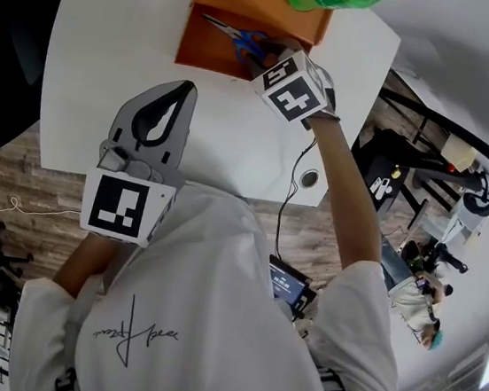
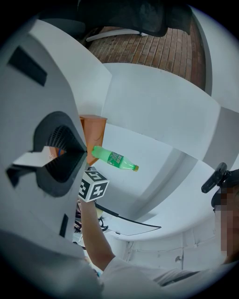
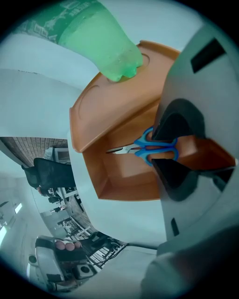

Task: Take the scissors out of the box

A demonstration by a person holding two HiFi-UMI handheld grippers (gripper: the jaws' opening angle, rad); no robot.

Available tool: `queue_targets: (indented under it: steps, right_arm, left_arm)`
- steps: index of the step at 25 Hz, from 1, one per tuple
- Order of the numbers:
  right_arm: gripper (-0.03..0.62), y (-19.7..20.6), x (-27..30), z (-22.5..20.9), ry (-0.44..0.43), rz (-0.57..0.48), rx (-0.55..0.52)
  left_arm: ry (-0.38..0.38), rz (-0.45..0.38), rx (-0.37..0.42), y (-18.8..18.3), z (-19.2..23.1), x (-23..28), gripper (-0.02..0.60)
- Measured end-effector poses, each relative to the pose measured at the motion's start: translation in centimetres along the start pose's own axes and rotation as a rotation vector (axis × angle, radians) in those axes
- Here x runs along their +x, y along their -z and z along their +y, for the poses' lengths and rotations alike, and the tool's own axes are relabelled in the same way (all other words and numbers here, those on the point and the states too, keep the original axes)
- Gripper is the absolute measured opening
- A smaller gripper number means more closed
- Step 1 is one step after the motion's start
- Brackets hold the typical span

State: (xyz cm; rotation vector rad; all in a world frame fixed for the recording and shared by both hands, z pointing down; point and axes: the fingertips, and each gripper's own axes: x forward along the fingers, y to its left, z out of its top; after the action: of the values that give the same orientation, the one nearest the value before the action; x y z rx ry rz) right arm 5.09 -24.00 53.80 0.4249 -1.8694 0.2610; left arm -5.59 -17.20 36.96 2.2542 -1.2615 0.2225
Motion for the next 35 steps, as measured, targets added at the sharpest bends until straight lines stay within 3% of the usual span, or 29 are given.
queue_targets:
  steps: [18,23,35]
  right_arm:
    - [0.132,0.5,1.5,-0.2,0.01,0.141,-0.088]
    - [0.129,0.5,1.7,-0.2,-0.019,0.163,-0.066]
    - [0.098,0.7,1.8,-0.1,-0.024,0.223,-0.09]
  left_arm:
    - [-0.002,-0.015,-0.048,-0.3,1.1,0.2,-0.003]
    - [0.004,-0.015,-0.056,-0.3,1.4,0.2,-0.003]
    - [0.03,-0.015,-0.034,0.0,0.6,0.7,-0.003]
